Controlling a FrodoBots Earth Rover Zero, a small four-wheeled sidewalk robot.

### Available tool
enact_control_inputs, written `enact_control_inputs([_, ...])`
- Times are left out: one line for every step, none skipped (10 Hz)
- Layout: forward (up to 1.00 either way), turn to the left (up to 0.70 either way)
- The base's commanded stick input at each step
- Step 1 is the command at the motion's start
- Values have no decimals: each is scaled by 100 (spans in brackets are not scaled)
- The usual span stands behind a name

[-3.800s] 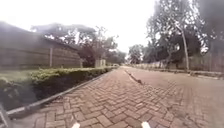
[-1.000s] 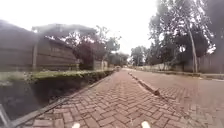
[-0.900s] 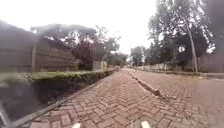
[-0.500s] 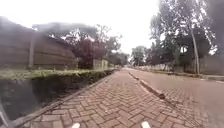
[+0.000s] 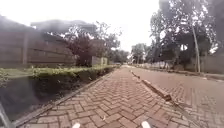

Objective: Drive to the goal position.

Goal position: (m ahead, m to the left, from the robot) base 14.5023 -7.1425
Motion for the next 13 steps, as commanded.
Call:
enact_control_inputs([50, 0])
enact_control_inputs([50, 0])
enact_control_inputs([50, 0])
enact_control_inputs([50, 0])
enact_control_inputs([50, 1])
enact_control_inputs([50, 3])
enact_control_inputs([50, 7])
enact_control_inputs([50, -20])
enact_control_inputs([50, -46])
enact_control_inputs([50, -43])
enact_control_inputs([50, -42])
enact_control_inputs([50, -44])
enact_control_inputs([50, -47])
